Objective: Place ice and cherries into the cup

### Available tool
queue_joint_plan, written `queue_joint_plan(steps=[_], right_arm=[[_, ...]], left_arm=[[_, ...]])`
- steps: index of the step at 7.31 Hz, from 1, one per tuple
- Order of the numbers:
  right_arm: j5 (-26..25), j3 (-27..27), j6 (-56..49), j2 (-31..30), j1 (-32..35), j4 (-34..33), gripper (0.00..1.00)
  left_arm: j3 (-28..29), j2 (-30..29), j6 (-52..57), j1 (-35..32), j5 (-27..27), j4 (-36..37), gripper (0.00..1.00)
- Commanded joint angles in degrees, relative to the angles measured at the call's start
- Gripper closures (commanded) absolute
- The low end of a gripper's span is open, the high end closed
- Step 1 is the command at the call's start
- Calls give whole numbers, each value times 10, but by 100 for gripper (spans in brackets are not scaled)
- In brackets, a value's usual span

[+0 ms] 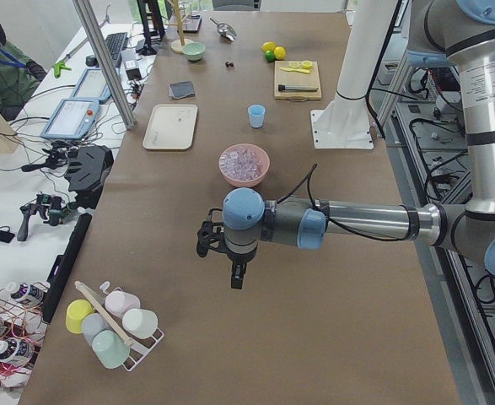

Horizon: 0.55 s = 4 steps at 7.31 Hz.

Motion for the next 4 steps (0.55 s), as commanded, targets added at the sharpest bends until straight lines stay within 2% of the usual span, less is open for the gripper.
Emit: queue_joint_plan(steps=[1, 2, 4], right_arm=[[10, 3, 1, -3, -5, 0, 0], [34, 5, 2, -4, -5, 0, 0], [32, 5, 3, -2, -4, 0, 0]], left_arm=[[0, 0, 0, 0, 0, 0, 1], [1, 0, 0, 0, 0, 0, 1], [-1, -1, 0, 0, -1, -1, 1]])
